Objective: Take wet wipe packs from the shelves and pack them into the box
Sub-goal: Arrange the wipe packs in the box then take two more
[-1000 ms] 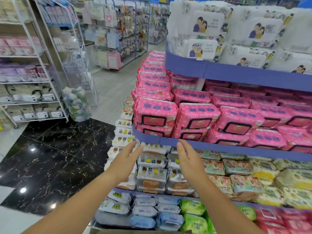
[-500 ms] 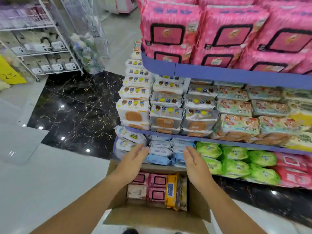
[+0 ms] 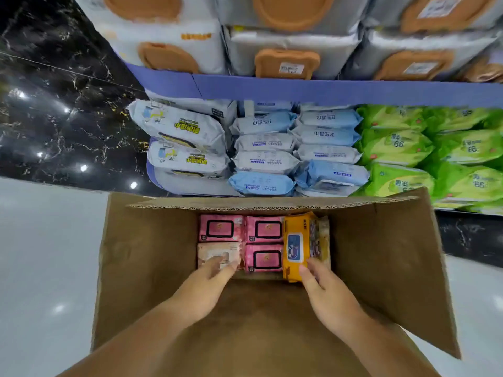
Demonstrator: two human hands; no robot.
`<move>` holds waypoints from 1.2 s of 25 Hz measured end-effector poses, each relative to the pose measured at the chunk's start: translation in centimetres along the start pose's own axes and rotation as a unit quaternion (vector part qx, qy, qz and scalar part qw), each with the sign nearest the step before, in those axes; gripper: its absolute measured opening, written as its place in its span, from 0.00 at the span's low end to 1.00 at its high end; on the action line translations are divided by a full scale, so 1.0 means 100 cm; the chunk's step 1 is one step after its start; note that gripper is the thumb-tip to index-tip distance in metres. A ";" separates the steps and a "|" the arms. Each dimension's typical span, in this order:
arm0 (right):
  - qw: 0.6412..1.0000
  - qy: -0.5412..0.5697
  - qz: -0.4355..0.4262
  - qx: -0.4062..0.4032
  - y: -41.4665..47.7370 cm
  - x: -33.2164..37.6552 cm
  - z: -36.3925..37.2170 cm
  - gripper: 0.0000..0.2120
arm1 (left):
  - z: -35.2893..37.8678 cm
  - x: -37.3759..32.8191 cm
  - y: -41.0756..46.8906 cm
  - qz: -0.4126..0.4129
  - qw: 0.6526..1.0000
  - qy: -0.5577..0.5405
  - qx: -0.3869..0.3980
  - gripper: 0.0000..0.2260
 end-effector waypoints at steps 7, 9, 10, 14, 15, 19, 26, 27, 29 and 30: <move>0.996 -0.043 0.073 0.009 0.149 -0.038 0.052 0.30 | 0.016 0.086 0.146 -0.030 0.998 0.051 0.008 0.33; 0.996 -0.037 0.080 0.034 0.173 -0.044 0.071 0.28 | 0.018 0.108 0.175 -0.057 0.998 0.038 -0.010 0.34; 0.996 -0.029 0.078 0.037 0.181 -0.044 0.079 0.27 | 0.019 0.119 0.188 -0.070 0.997 0.030 -0.024 0.33; 0.988 0.035 0.139 0.051 0.208 -0.045 0.101 0.24 | 0.029 0.159 0.224 -0.152 0.984 -0.059 -0.079 0.26; 0.979 0.077 0.171 0.078 0.212 -0.047 0.105 0.24 | 0.033 0.165 0.228 -0.170 0.979 -0.089 -0.074 0.24; 0.917 0.242 0.262 0.181 0.225 -0.043 0.130 0.27 | 0.050 0.177 0.250 -0.204 0.954 -0.204 -0.082 0.23; 0.943 0.193 0.263 -0.071 0.237 -0.057 0.151 0.12 | 0.061 0.197 0.254 -0.189 0.975 -0.052 -0.105 0.52; 0.932 0.224 0.253 -0.131 0.236 -0.062 0.144 0.09 | 0.061 0.197 0.254 -0.182 0.976 -0.052 -0.106 0.52; 0.885 0.333 0.223 -0.236 0.227 -0.071 0.128 0.06 | 0.059 0.192 0.246 -0.162 0.975 -0.101 -0.115 0.42; 0.858 0.381 0.223 -0.261 0.225 -0.078 0.122 0.04 | 0.059 0.191 0.244 -0.149 0.973 -0.122 -0.124 0.33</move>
Point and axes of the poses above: each hand's wrist, its own y-axis towards the middle knuckle, its own z-axis out of the palm, x = y × z, the point moved 2 cm from there along y, towards the middle knuckle, and after that the axes turned 8 degrees about z, right-handed, at the moved point
